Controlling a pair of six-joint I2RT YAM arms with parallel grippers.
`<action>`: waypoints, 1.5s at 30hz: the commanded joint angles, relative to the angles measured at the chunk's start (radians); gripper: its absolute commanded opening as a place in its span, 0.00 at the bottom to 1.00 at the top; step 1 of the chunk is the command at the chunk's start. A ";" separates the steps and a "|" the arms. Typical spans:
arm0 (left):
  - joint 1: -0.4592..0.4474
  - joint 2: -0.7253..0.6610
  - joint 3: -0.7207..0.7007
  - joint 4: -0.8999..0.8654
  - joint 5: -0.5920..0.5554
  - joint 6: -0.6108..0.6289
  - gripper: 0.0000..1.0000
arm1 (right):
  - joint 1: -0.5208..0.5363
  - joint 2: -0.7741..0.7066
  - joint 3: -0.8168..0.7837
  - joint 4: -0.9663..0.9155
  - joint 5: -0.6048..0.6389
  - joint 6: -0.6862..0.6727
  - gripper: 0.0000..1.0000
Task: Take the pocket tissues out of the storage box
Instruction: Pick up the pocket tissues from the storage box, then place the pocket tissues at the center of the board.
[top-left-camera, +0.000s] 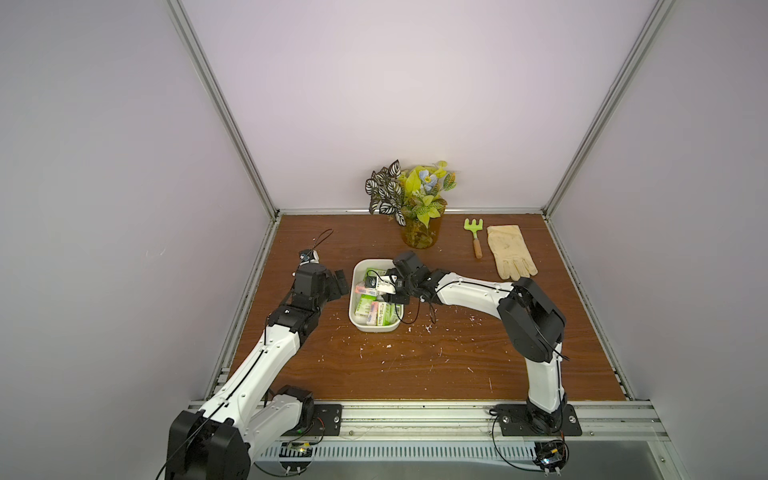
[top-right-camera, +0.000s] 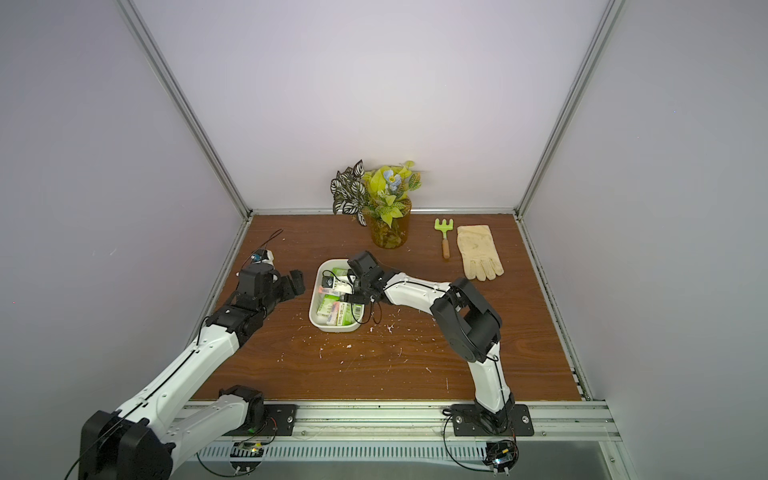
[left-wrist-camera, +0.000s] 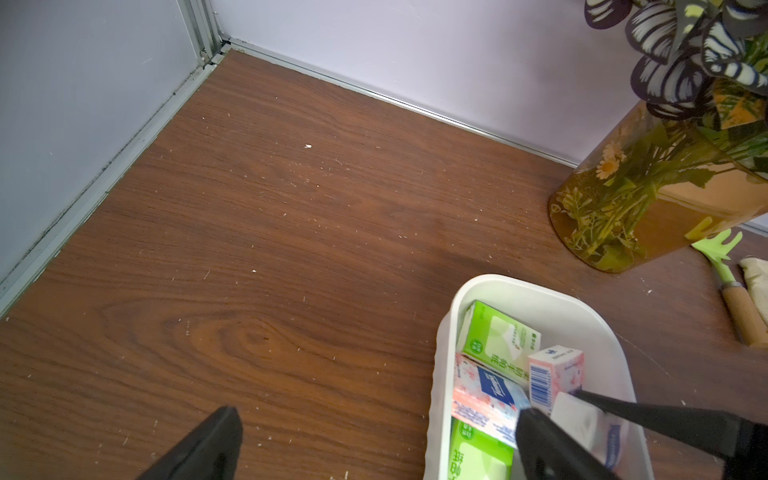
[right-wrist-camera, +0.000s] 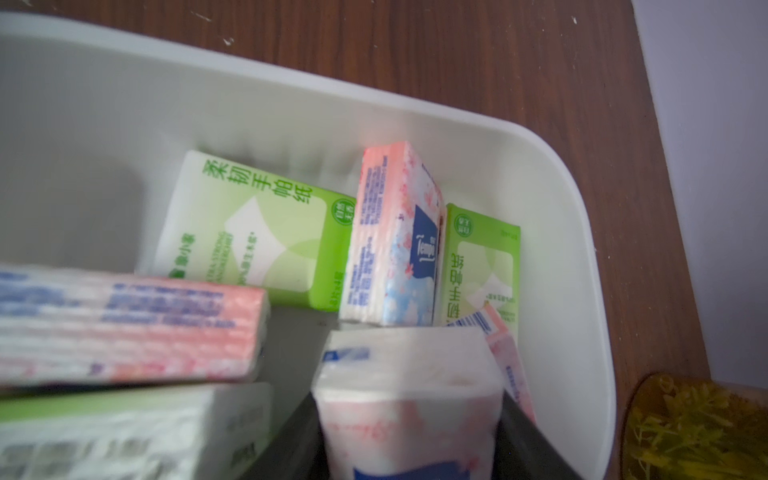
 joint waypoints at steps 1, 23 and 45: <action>0.015 0.007 0.009 0.004 0.011 -0.005 0.99 | 0.003 -0.102 -0.007 0.078 0.017 0.108 0.56; 0.020 0.024 -0.003 0.075 0.019 0.000 0.99 | -0.159 -0.362 -0.041 -0.248 0.151 1.127 0.52; 0.021 0.080 -0.034 0.128 0.077 0.048 0.99 | -0.247 0.020 0.143 -0.497 0.167 1.319 0.53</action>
